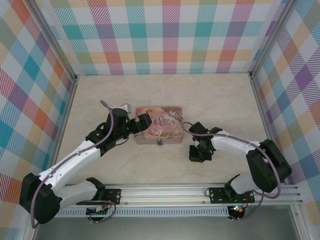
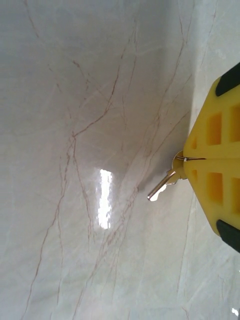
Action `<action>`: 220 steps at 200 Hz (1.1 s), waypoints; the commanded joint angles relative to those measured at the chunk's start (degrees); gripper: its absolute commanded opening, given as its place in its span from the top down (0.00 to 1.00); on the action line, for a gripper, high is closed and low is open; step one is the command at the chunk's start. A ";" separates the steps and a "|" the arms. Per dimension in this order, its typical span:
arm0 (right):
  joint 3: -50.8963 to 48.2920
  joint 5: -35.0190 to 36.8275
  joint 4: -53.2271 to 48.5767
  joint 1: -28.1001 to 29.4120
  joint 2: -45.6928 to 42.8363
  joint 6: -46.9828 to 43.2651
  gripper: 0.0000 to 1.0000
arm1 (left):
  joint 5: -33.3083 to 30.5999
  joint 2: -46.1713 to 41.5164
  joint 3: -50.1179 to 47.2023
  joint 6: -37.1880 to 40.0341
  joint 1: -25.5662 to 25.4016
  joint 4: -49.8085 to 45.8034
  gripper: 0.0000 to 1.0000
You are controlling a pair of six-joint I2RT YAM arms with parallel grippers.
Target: Unlock the padlock with the key
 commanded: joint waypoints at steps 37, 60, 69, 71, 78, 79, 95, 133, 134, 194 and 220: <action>-0.05 -3.01 5.93 0.44 -10.72 6.13 1.00 | 3.67 -0.51 0.00 -6.41 0.52 4.56 0.00; 0.16 -3.10 11.14 0.40 -15.53 8.66 1.00 | 7.36 0.91 0.27 -10.11 0.52 9.00 0.01; 0.14 -3.12 14.33 0.40 -17.41 8.84 1.00 | 9.93 2.16 0.73 -11.18 0.52 11.20 0.03; 0.17 -3.15 15.05 0.44 -17.86 8.84 1.00 | 10.52 2.49 0.96 -11.38 0.48 11.59 0.04; -0.09 -3.12 17.79 0.40 -19.22 8.76 1.00 | 12.51 3.73 1.73 -11.64 0.35 12.59 0.07; -0.09 -3.10 18.12 0.40 -19.46 8.71 1.00 | 12.90 3.93 1.93 -11.64 0.35 12.74 0.07; -0.71 -2.84 24.16 0.48 -22.48 7.28 1.00 | 17.05 7.00 4.94 -10.15 -0.58 13.28 0.15; 0.06 -3.07 29.91 0.57 -25.49 3.23 1.00 | 23.51 12.80 10.44 -4.98 -4.03 14.30 0.32; 0.08 -3.16 30.03 0.57 -25.50 3.18 1.00 | 23.67 12.94 10.50 -4.97 -4.13 14.52 0.32; 2.21 -5.80 32.34 1.78 -23.98 3.56 1.00 | 26.39 17.30 12.39 -4.44 -7.98 20.12 0.42; 2.38 -5.71 33.03 2.28 -23.97 3.16 1.00 | 26.21 18.31 12.54 -4.20 -8.70 19.58 0.44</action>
